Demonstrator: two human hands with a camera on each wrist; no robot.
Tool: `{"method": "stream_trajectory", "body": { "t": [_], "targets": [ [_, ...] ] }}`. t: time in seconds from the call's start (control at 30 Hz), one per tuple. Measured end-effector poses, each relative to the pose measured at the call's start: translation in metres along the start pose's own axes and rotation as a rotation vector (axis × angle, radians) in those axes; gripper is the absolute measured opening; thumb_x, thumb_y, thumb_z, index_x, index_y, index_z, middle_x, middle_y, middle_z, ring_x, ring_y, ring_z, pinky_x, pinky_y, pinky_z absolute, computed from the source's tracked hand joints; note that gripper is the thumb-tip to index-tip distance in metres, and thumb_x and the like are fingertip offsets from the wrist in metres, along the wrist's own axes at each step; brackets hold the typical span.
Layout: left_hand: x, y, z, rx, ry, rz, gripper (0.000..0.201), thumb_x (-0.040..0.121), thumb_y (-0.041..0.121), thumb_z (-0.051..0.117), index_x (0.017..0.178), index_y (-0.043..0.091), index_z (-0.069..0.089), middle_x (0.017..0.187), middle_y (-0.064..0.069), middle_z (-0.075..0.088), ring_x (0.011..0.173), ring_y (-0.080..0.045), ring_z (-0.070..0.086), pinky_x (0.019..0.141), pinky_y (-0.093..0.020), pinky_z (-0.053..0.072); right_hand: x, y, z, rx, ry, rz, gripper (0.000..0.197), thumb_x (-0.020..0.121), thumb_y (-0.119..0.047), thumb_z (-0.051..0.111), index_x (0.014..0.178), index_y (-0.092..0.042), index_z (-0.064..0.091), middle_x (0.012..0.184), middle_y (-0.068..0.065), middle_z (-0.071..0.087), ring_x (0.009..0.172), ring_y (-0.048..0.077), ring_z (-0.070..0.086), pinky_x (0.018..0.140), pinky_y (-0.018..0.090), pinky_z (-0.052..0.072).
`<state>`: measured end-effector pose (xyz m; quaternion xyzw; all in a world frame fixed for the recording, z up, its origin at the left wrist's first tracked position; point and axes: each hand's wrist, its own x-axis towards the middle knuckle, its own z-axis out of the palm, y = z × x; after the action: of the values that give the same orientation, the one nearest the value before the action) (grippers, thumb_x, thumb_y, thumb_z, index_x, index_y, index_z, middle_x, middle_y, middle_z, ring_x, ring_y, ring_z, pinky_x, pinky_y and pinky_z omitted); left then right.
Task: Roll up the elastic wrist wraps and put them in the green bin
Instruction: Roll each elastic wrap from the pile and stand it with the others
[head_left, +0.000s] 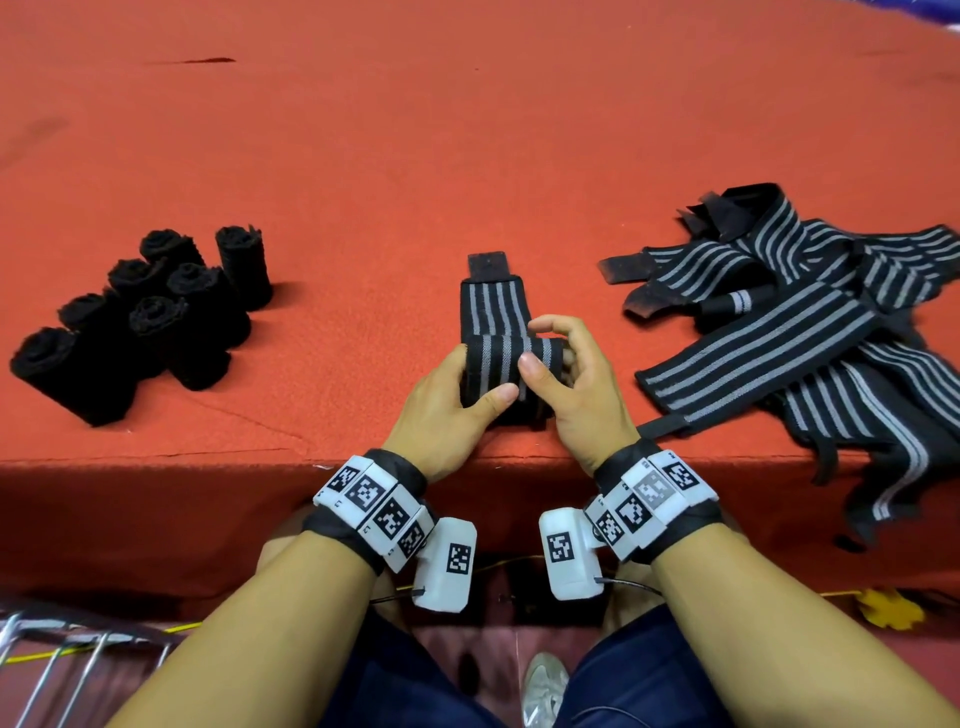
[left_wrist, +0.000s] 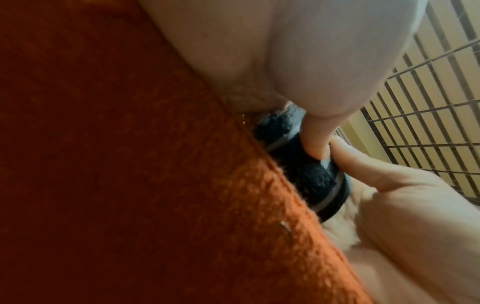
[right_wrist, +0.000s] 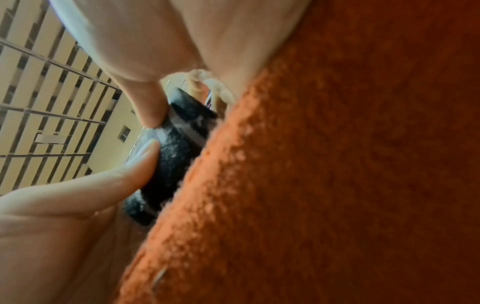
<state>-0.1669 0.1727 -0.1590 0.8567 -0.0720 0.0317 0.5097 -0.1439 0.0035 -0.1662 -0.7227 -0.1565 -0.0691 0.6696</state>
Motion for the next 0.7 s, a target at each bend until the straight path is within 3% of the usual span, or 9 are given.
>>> {"method": "stream_trajectory", "body": {
  "t": [0.07,0.17,0.27,0.4,0.5,0.6,0.7],
  "targets": [
    [-0.0020,0.0013,-0.0014,-0.049,-0.002,0.014,0.055,0.086,0.040,0.075,0.133,0.027,0.050,0.116,0.016,0.067,0.105,0.003,0.064,0.095,-0.033,0.052,-0.0001,-0.0013,0.0000,-0.035,0.007,-0.021,0.026,0.095,-0.021,0.065,0.118,-0.015,0.056,0.105,0.006,0.068,0.091,0.013,0.065,0.086,0.033,0.054],
    [-0.0044,0.0014,-0.0048,-0.105,-0.049,0.071,0.082,0.077,0.020,0.088,0.140,0.030,0.036,0.117,0.011,0.065,0.104,-0.004,0.067,0.091,-0.029,0.054,-0.0010,-0.0020,0.0013,-0.065,0.024,-0.022,0.017,0.095,-0.024,0.065,0.111,-0.019,0.059,0.095,0.007,0.067,0.087,0.025,0.066,0.081,0.043,0.056],
    [-0.0042,-0.0017,-0.0061,-0.078,-0.062,0.123,0.083,0.071,0.019,0.093,0.134,0.033,0.042,0.117,0.020,0.061,0.107,-0.007,0.064,0.094,-0.030,0.054,0.0000,-0.0019,0.0025,-0.067,0.037,0.012,0.017,0.094,-0.031,0.066,0.107,-0.021,0.061,0.090,0.013,0.068,0.086,0.033,0.067,0.077,0.052,0.057],
    [-0.0039,-0.0029,-0.0071,-0.071,-0.049,0.126,0.083,0.065,0.018,0.096,0.130,0.031,0.047,0.114,0.019,0.063,0.107,-0.002,0.063,0.093,-0.021,0.051,0.0001,-0.0047,0.0040,-0.081,0.033,0.038,0.010,0.098,-0.025,0.066,0.104,-0.017,0.062,0.083,0.008,0.068,0.077,0.018,0.066,0.071,0.045,0.058],
    [-0.0039,-0.0025,-0.0068,-0.063,-0.023,0.106,0.077,0.063,0.020,0.097,0.124,0.029,0.052,0.110,0.016,0.065,0.102,-0.001,0.063,0.089,-0.019,0.050,0.0004,-0.0049,0.0042,-0.115,0.029,0.044,0.012,0.099,-0.025,0.064,0.100,-0.014,0.062,0.081,0.012,0.068,0.073,0.014,0.063,0.068,0.043,0.056],
    [-0.0050,-0.0030,-0.0059,-0.096,0.026,0.086,0.065,0.062,0.020,0.097,0.116,0.023,0.060,0.103,0.012,0.069,0.094,0.001,0.065,0.083,-0.016,0.049,0.0011,-0.0065,0.0044,-0.161,0.009,0.047,0.020,0.101,-0.034,0.060,0.095,-0.015,0.063,0.075,0.003,0.065,0.069,0.011,0.060,0.066,0.042,0.053],
    [-0.0047,-0.0035,-0.0055,-0.151,0.047,0.048,0.054,0.062,0.016,0.097,0.106,0.018,0.065,0.093,0.011,0.071,0.085,0.003,0.065,0.079,-0.014,0.049,0.0015,-0.0056,0.0040,-0.199,-0.015,0.062,0.031,0.100,-0.047,0.057,0.091,-0.019,0.066,0.079,-0.004,0.067,0.073,0.007,0.062,0.072,0.036,0.052]
  ]
}}
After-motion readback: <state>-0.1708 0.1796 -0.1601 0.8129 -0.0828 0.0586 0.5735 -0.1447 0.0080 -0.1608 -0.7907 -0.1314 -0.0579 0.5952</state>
